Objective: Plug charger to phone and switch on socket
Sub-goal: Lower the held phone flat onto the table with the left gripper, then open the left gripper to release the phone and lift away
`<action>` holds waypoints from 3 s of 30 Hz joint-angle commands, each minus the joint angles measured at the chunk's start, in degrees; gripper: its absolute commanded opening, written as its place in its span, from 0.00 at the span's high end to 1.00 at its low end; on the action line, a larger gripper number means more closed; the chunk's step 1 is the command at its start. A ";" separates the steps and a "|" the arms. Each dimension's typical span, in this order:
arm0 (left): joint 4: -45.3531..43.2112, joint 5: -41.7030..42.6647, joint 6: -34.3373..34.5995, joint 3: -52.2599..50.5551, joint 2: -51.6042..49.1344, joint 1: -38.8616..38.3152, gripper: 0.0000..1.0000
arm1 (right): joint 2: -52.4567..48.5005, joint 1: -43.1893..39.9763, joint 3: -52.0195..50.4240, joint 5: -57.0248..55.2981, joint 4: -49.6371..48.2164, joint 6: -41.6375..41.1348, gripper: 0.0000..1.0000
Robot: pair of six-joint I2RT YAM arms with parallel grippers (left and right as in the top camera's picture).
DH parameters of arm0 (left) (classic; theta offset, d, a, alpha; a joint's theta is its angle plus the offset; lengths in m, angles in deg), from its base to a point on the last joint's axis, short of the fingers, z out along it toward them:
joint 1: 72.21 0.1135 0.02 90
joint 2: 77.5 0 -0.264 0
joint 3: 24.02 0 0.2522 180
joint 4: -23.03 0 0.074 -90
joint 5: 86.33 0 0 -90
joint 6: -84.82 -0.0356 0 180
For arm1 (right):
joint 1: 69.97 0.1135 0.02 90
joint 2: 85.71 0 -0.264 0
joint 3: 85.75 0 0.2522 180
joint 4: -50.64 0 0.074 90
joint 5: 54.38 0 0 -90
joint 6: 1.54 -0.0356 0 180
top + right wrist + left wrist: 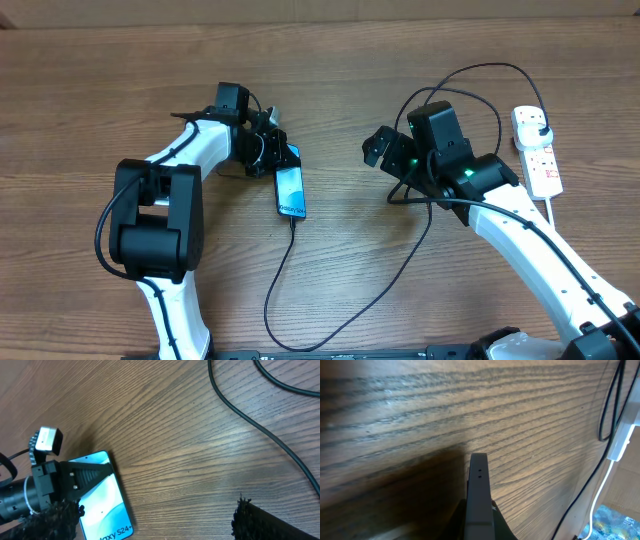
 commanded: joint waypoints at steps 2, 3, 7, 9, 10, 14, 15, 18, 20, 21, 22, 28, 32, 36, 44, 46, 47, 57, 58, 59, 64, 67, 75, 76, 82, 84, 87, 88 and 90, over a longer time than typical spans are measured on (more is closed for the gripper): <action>0.13 0.72 -2.08 -0.04 -0.68 -1.27 0.96 | 0.85 -0.13 0.13 -0.50 -0.33 0.46 0.00; 0.13 0.70 -2.49 -0.04 -0.70 -1.49 0.96 | 0.85 -0.15 0.13 -0.50 -0.33 0.46 0.00; 0.11 0.55 -2.84 -0.04 -0.70 -2.67 0.96 | 0.85 -0.13 0.13 -0.46 -0.33 0.46 0.00; 0.07 -0.11 -2.82 -0.04 -0.70 -3.39 0.96 | 0.85 -0.13 0.13 -0.28 -0.28 0.46 0.00; 0.09 -0.72 -2.75 -0.04 -0.70 -3.67 0.96 | 0.85 -0.13 0.13 -0.28 -0.22 0.46 0.00; 0.17 -1.84 -2.16 -0.04 -0.72 -4.50 0.96 | 0.85 -0.13 0.13 -0.26 0.13 0.46 0.00; 0.17 -1.84 -2.12 -0.04 -0.72 -4.68 0.96 | 0.85 -0.13 0.13 -0.07 0.13 0.46 0.00; 0.15 -2.05 -1.70 -0.04 -0.72 -5.07 0.96 | 0.85 -0.13 0.13 0.13 0.07 0.44 0.00; 0.15 -2.60 -1.20 -0.04 -0.72 -5.35 0.96 | 0.85 -0.13 0.13 0.13 0.09 0.46 0.00; 0.15 -2.91 -0.81 -0.04 -0.72 -5.35 0.96 | 0.85 -0.13 0.13 0.13 0.09 0.46 0.00; 0.15 -3.43 -0.31 -0.04 -0.72 -5.35 0.96 | 0.85 -0.13 0.13 0.13 0.09 0.46 0.00; 0.17 -4.57 1.16 -0.04 -0.72 -5.35 0.93 | 0.85 -0.13 0.13 0.13 0.11 0.46 0.00; 0.17 -4.55 1.29 -0.04 -0.72 -5.35 0.87 | 0.85 -0.13 0.13 0.13 0.11 0.46 0.00; 0.20 -4.57 1.29 -0.04 -0.72 -5.35 0.74 | 0.85 -0.13 0.13 0.13 0.11 0.46 0.00; 0.37 -4.57 1.29 -0.04 -0.72 -5.35 0.65 | 0.85 -0.13 0.13 0.11 0.09 0.46 0.00; 0.46 -4.57 1.29 -0.04 -0.72 -5.35 0.65 | 0.85 -0.13 0.13 0.13 0.11 0.46 0.00; 0.46 -4.57 1.29 -0.04 -0.72 -5.35 0.65 | 0.85 -0.13 0.13 0.13 0.11 0.46 0.00; 0.87 -4.85 1.27 -0.04 -0.72 -5.35 0.62 | 0.85 -0.13 0.13 0.13 0.13 0.46 0.00; 1.05 -5.01 1.27 -0.04 -0.72 -5.35 0.60 | 0.85 -0.13 0.13 0.13 0.13 0.46 0.00; 1.14 -5.07 1.27 -0.04 -0.72 -5.35 0.58 | 0.85 -0.13 0.13 0.13 0.13 0.46 0.00; 1.57 -5.25 1.27 -0.04 -0.72 -5.33 0.24 | 0.85 -0.13 0.13 0.20 0.15 0.46 0.00; 1.70 -5.35 1.27 -0.04 -0.72 -5.33 0.11 | 0.85 -0.13 0.13 0.37 0.15 0.48 0.00; 3.58 -10.32 1.27 -0.04 -0.72 -5.33 0.00 | 0.85 -0.13 0.13 0.35 0.17 0.48 0.00; 3.82 -10.80 1.27 -0.04 -0.72 -5.33 0.00 | 0.85 -0.15 0.13 0.37 0.17 0.48 0.00; 6.01 -14.62 1.27 -0.04 -0.72 -5.25 0.00 | 0.85 -0.13 0.13 0.35 0.39 0.48 0.00; 6.38 -15.61 1.27 -0.04 -0.72 -5.22 0.00 | 0.85 -0.15 0.13 0.35 0.50 0.48 0.00; 7.28 -16.74 1.27 -0.04 -0.72 -5.14 0.00 | 0.85 -0.15 0.13 0.35 0.57 0.48 0.00; 7.87 -17.51 1.25 -0.04 -0.72 -5.14 0.00 | 0.85 -0.15 0.13 0.35 0.57 0.48 0.00; 9.29 -20.11 1.25 -0.04 -0.72 -5.14 0.00 | 0.85 -0.15 0.13 0.35 0.63 0.48 0.00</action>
